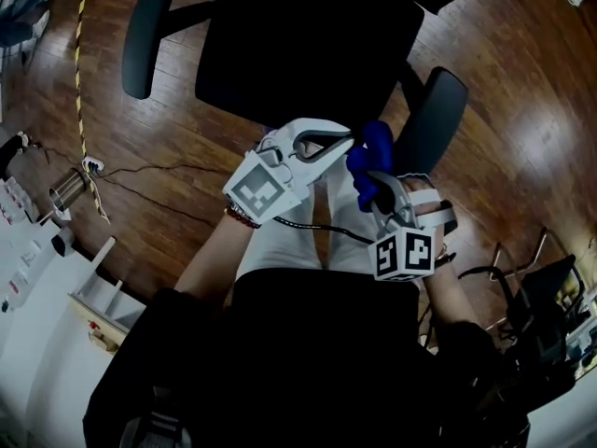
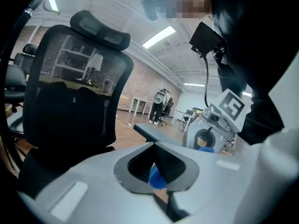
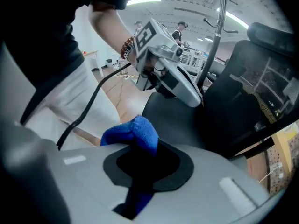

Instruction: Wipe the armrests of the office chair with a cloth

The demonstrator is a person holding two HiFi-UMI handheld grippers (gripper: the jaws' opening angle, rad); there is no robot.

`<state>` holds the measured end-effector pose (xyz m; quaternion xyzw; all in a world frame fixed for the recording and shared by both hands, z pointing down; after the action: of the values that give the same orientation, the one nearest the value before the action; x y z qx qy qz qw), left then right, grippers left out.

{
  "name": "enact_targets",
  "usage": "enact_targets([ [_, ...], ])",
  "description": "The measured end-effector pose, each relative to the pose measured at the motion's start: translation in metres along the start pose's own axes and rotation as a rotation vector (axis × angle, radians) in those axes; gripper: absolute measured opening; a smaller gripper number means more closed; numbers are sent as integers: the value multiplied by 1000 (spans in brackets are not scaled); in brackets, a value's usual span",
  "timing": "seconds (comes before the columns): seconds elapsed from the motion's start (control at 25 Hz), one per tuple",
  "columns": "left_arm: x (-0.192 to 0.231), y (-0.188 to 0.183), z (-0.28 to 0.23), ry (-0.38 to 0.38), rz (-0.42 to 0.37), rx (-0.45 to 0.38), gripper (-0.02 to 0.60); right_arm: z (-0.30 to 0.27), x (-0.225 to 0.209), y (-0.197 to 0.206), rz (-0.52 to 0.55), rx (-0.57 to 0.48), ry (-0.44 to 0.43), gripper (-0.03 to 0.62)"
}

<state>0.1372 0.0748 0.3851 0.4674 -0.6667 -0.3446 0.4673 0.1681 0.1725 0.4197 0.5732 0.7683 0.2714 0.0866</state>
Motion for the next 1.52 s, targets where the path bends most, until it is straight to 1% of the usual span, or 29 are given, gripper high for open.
enact_targets([
  [0.16, -1, -2, -14, 16, 17, 0, 5, 13, 18, -1, -53, -47, -47, 38],
  [0.28, -1, -4, -25, 22, 25, -1, 5, 27, 34, 15, -66, -18, -88, 38],
  [0.36, -4, -8, -31, 34, 24, 2, 5, 35, 39, 38, -91, 29, -67, 38],
  [0.48, -5, -10, -37, 38, 15, 5, 5, 40, 35, 77, -169, 108, -10, 38],
  [0.56, -4, -13, -41, 29, 16, -2, 5, 40, 25, 93, -217, 120, 20, 37],
  [0.68, -6, -17, -45, 14, 13, -10, 5, 37, 10, 109, -232, 127, 54, 38],
  [0.72, -8, -18, -46, 9, 10, -9, 5, 37, 4, 115, -249, 128, 81, 37],
  [0.76, -11, -19, -47, 5, 6, -9, 5, 40, -6, 121, -287, 121, 122, 37],
  [0.84, -18, -20, -49, 0, 2, -10, 5, 49, -35, 133, -419, 63, 228, 38],
  [0.88, -22, -20, -50, -2, 3, -8, 5, 54, -52, 138, -483, 10, 278, 37],
  [0.92, -27, -19, -51, -6, 7, -7, 5, 58, -69, 141, -521, -49, 325, 37],
  [0.96, -31, -19, -52, -13, 13, -10, 5, 60, -85, 143, -529, -102, 368, 37],
  [1.04, -37, -18, -53, -32, 27, -25, 5, 59, -114, 149, -511, -175, 454, 38],
  [1.08, -41, -18, -54, -42, 30, -30, 5, 57, -128, 152, -521, -213, 501, 37],
  [1.2, -58, -17, -54, -50, 36, -41, 5, 53, -165, 159, -626, -327, 618, 37],
  [1.28, -71, -17, -57, -40, 49, -49, 5, 57, -189, 158, -669, -395, 686, 37],
  [1.36, -83, -15, -59, -19, 49, -44, 5, 64, -207, 149, -673, -471, 722, 37],
  [1.4, -88, -13, -60, -9, 45, -42, 5, 66, -212, 142, -655, -504, 721, 37],
  [1.44, -93, -12, -59, -3, 39, -44, 5, 68, -212, 134, -624, -524, 710, 37],
  [1.52, -103, -10, -53, -5, 22, -68, 5, 67, -200, 116, -549, -538, 665, 37],
])
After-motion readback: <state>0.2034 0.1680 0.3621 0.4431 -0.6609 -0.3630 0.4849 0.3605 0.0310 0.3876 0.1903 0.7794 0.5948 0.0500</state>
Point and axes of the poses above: the fingertips, and each gripper's own axes: z backward along the fingers, x to its left, y out of its underside, the point moved 2 cm from there along z, backward along the fingers, and after that the axes turned 6 degrees about y, right-handed, at the moved point
